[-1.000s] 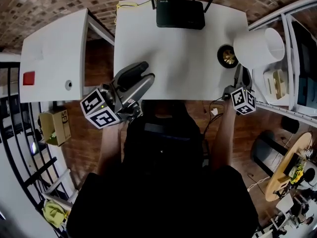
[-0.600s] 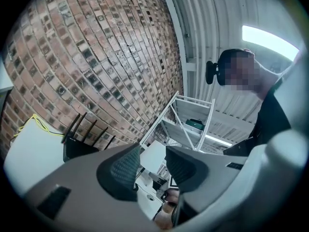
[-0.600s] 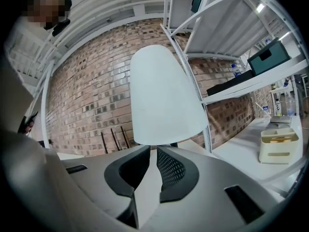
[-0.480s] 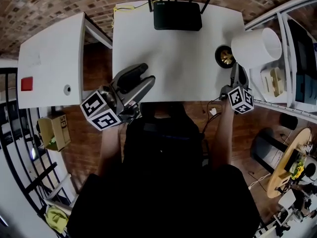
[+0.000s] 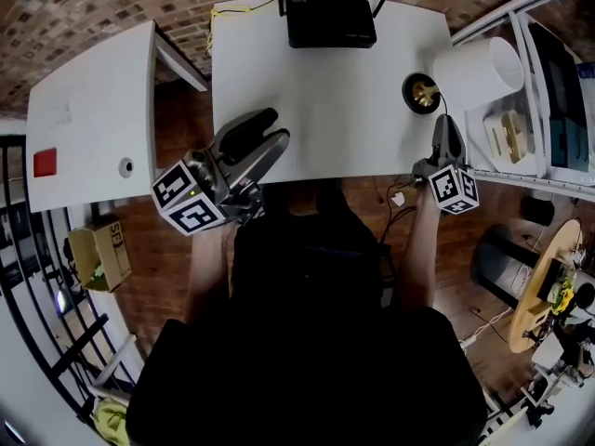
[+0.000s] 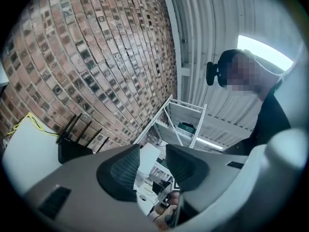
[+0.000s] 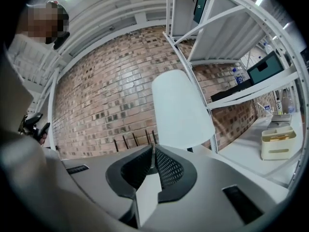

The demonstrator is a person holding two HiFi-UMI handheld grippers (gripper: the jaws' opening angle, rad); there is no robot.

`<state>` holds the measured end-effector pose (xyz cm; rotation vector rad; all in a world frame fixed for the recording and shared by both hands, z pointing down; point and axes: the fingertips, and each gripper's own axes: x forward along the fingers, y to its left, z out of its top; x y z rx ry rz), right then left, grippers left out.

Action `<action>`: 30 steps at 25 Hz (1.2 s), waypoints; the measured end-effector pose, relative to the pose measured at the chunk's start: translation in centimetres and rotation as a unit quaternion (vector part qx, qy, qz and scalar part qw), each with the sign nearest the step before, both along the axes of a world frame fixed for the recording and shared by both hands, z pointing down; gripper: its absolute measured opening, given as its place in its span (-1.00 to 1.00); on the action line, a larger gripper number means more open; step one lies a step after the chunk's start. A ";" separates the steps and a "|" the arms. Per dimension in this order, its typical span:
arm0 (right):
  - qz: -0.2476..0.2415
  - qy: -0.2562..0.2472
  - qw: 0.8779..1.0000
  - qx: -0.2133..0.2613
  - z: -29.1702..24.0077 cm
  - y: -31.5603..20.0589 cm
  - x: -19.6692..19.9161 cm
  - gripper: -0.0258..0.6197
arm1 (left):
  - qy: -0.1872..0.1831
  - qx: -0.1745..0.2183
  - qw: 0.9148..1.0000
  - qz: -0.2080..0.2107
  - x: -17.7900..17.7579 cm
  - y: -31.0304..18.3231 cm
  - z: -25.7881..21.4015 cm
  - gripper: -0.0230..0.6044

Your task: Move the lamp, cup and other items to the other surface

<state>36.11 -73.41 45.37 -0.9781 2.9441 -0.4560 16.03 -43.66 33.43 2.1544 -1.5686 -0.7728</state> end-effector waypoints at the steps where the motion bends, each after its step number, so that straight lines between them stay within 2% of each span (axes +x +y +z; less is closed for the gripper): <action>1: 0.001 -0.005 1.000 0.004 -0.6 0.9 0.1 -0.82 | 0.002 0.001 1.000 0.003 -0.1 0.6 0.0 -0.39; 10: 0.003 -0.034 0.998 0.052 -6.4 9.3 2.0 -0.86 | 0.012 0.011 0.999 0.045 0.5 4.6 0.5 -0.39; 19: -0.014 -0.074 0.994 0.083 -12.3 15.3 4.2 -0.85 | 0.020 0.018 0.997 0.075 2.9 5.8 -0.1 -0.39; 30: -0.095 -0.108 0.983 0.113 -16.4 17.9 6.0 -0.85 | 0.001 0.025 0.999 0.045 7.2 6.2 -2.4 -0.39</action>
